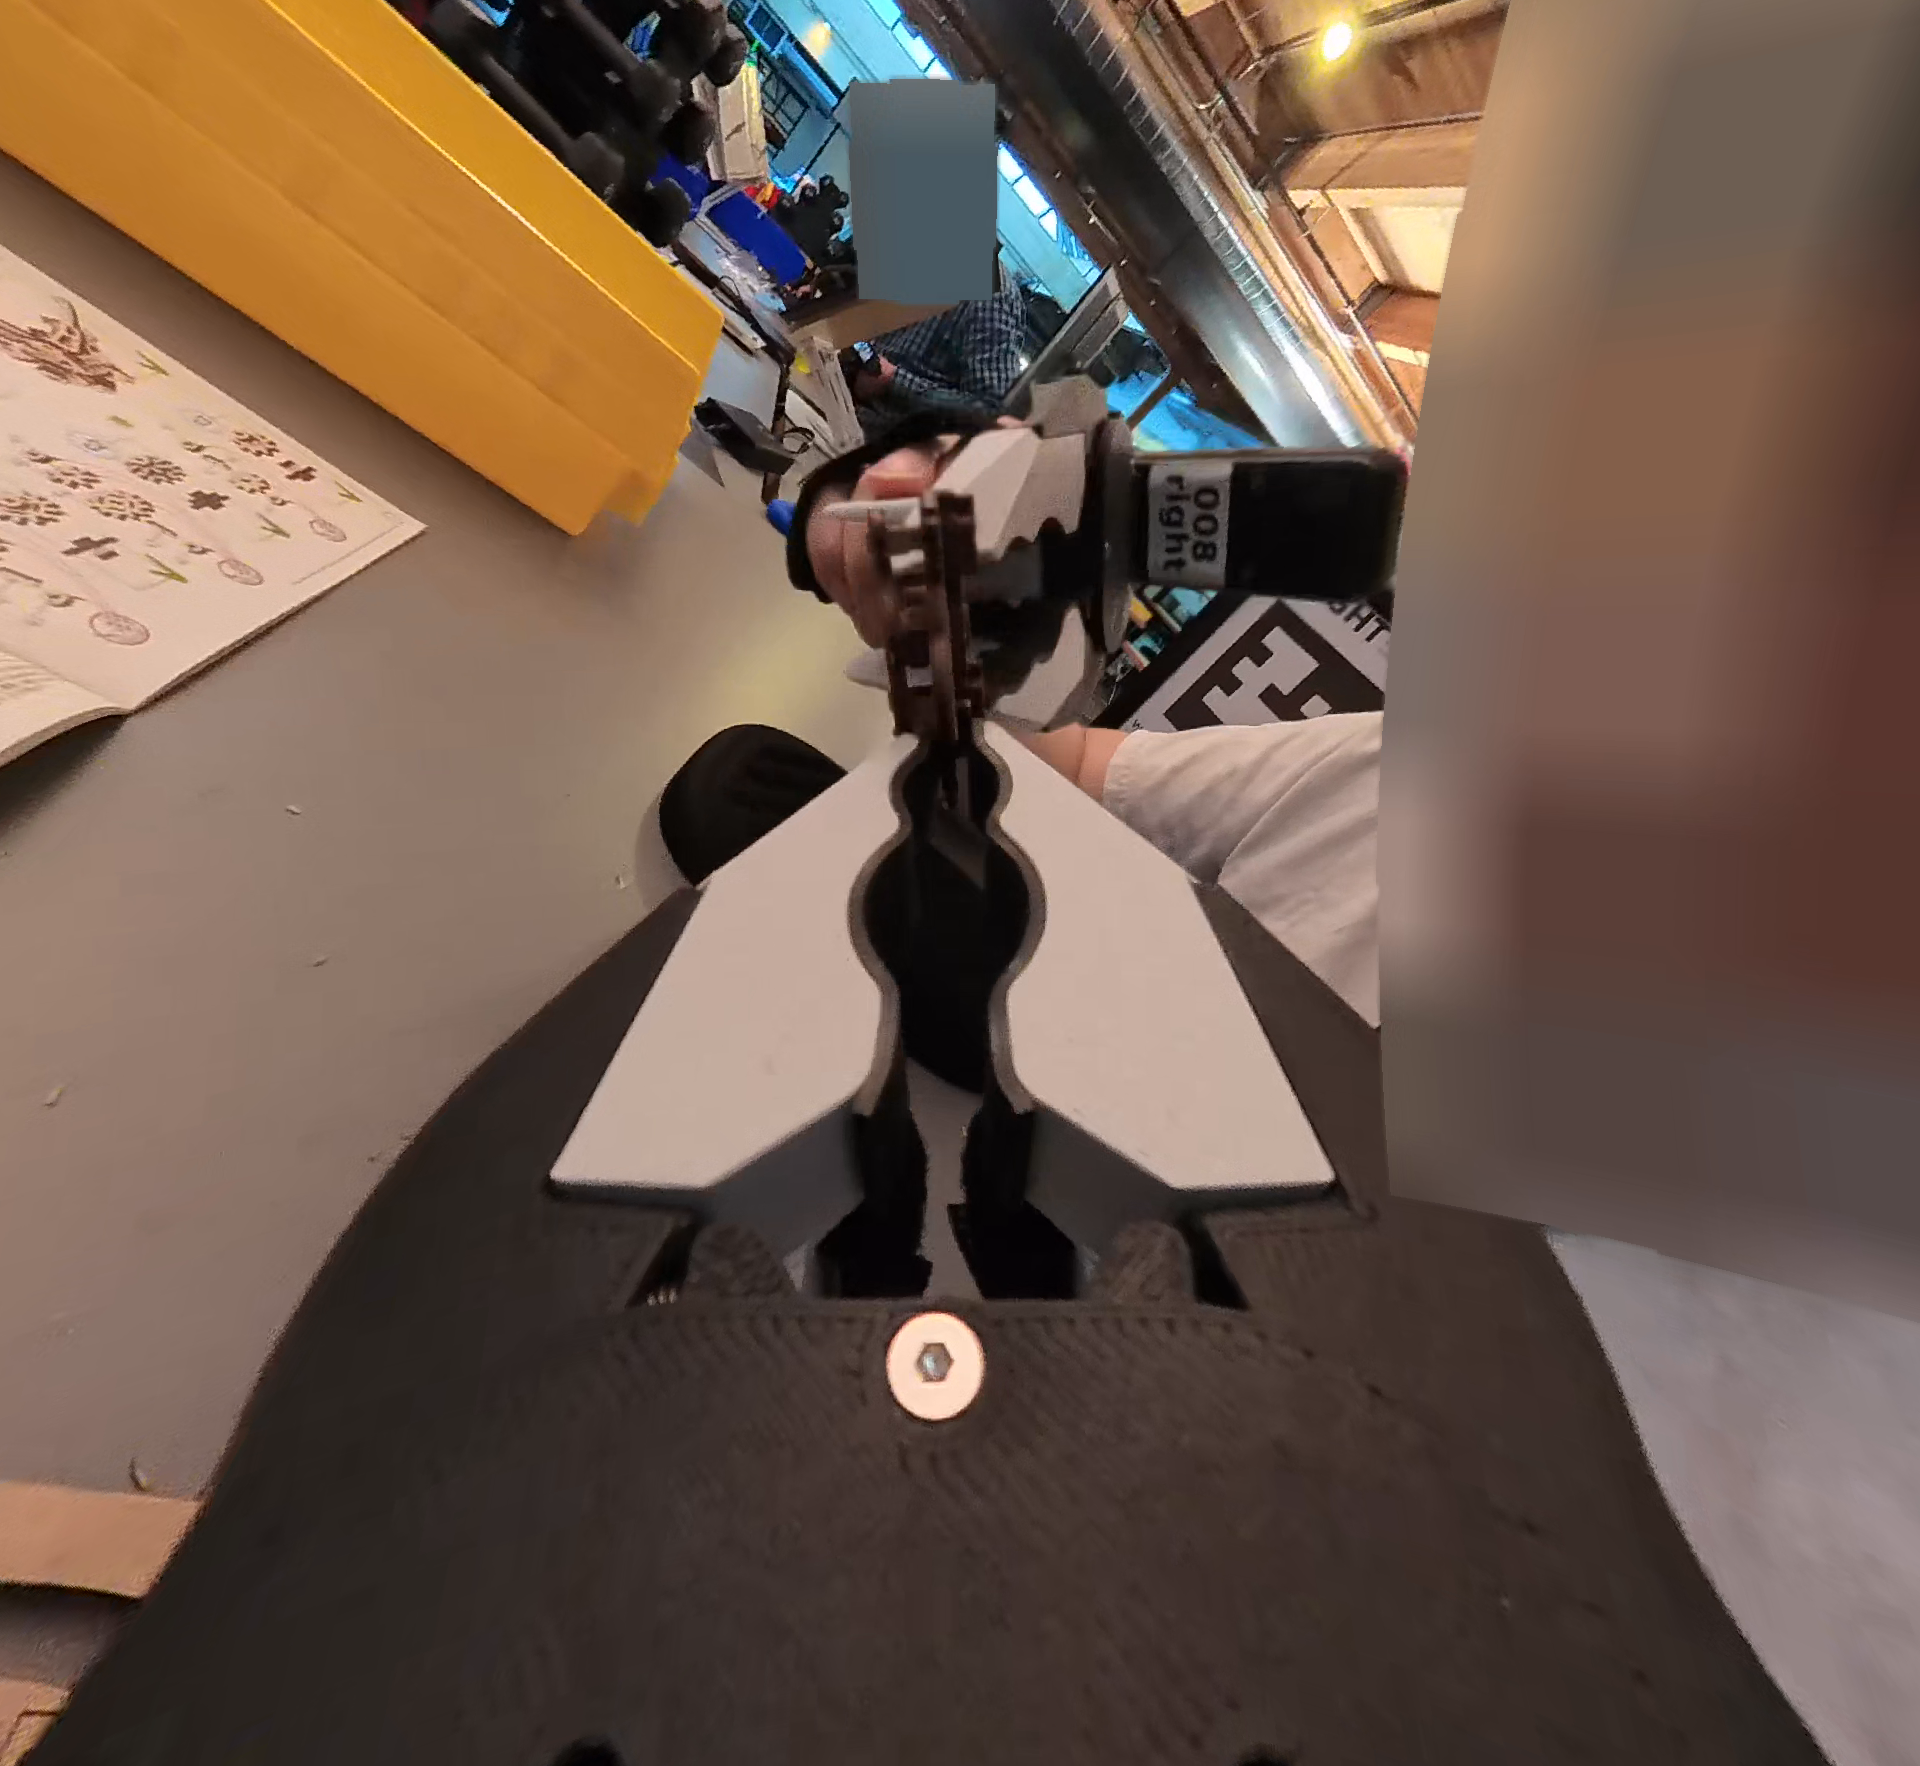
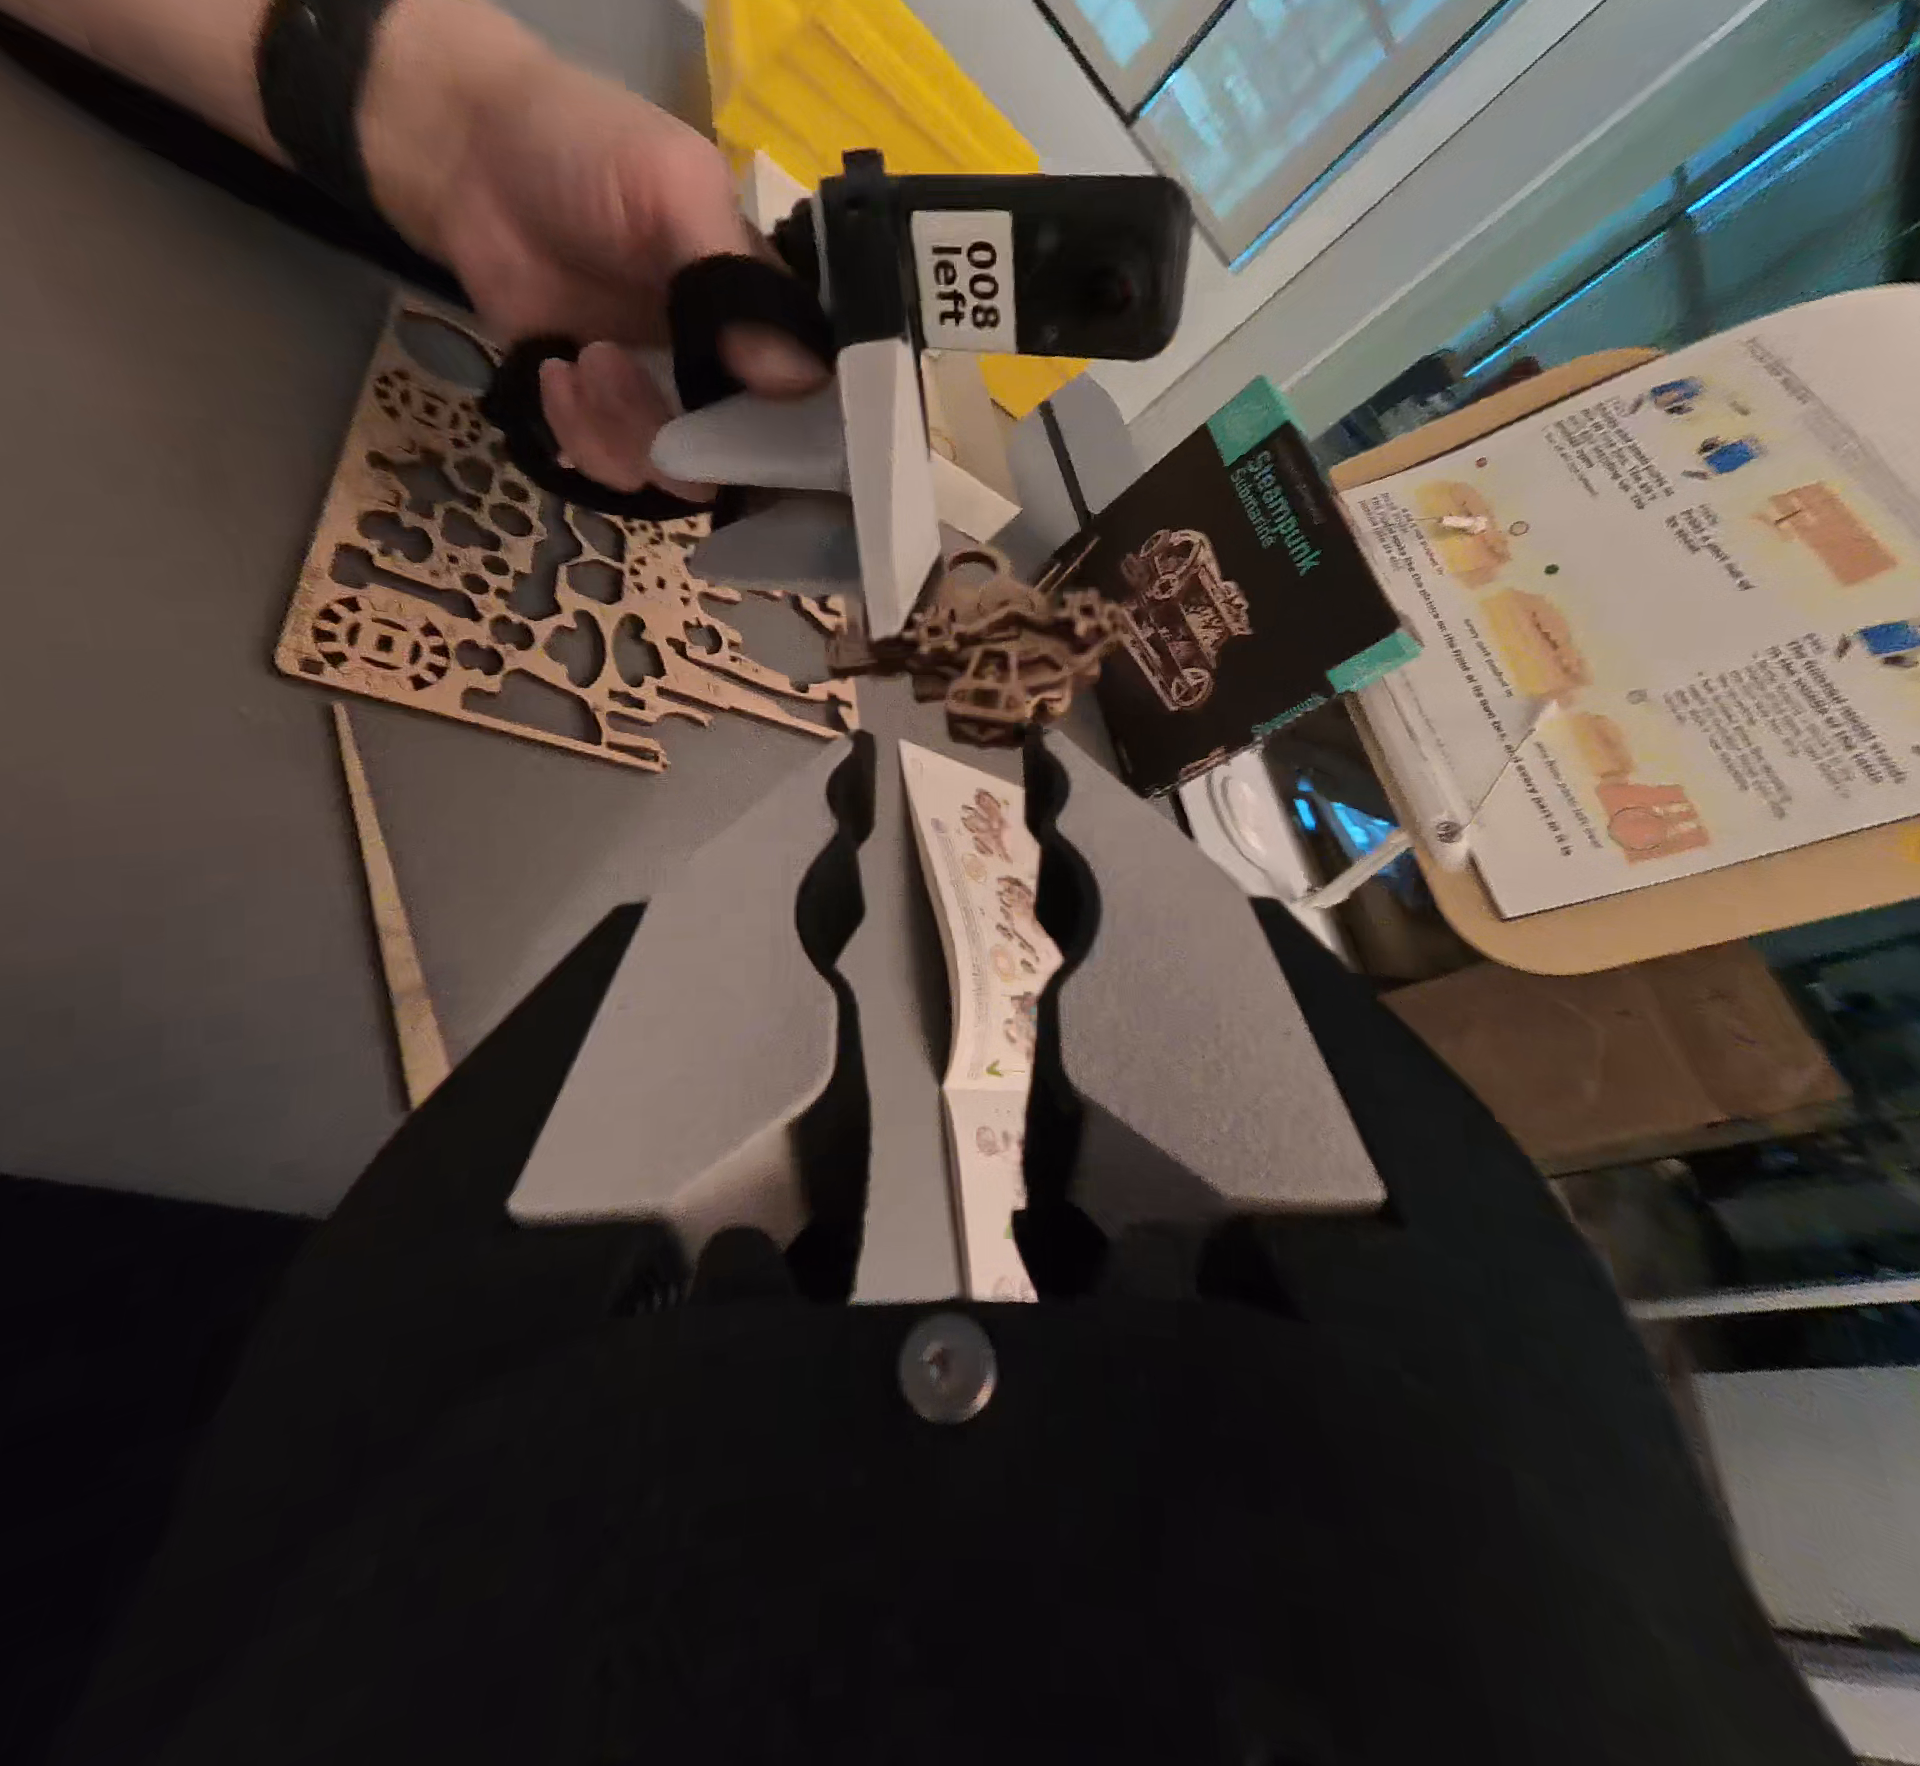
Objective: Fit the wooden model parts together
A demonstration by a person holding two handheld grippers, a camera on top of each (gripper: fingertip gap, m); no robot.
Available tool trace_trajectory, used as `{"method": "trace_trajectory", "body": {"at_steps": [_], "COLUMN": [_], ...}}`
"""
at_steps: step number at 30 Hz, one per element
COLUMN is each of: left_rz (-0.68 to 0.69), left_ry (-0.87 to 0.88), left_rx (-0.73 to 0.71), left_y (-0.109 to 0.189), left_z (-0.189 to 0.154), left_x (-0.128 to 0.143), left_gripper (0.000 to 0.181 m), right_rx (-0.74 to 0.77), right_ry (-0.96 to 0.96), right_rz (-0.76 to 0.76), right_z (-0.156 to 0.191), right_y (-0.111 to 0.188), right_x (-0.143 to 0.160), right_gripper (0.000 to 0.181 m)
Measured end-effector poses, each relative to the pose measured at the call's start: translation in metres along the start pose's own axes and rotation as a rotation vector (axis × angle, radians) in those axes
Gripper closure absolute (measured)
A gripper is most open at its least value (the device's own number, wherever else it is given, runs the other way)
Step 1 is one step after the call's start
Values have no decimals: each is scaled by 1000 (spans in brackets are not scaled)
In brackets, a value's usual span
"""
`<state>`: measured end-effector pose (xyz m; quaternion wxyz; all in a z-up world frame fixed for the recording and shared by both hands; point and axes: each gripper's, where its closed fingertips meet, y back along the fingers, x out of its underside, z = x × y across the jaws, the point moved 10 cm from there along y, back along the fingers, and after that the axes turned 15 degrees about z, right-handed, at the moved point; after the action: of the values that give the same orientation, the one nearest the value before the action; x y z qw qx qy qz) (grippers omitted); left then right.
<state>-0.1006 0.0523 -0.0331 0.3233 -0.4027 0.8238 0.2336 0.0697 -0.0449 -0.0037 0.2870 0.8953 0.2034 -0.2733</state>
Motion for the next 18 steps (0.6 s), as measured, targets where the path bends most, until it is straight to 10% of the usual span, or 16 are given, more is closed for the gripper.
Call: {"method": "trace_trajectory", "body": {"at_steps": [18], "left_rz": [179], "left_ry": [-1], "left_rx": [-20], "left_y": [-8], "left_z": [-2], "left_x": [6], "left_gripper": [177], "right_rx": [-169], "right_ry": [-8], "right_rz": [-6], "right_z": [-3], "right_y": [5], "right_x": [4], "right_gripper": [168]}}
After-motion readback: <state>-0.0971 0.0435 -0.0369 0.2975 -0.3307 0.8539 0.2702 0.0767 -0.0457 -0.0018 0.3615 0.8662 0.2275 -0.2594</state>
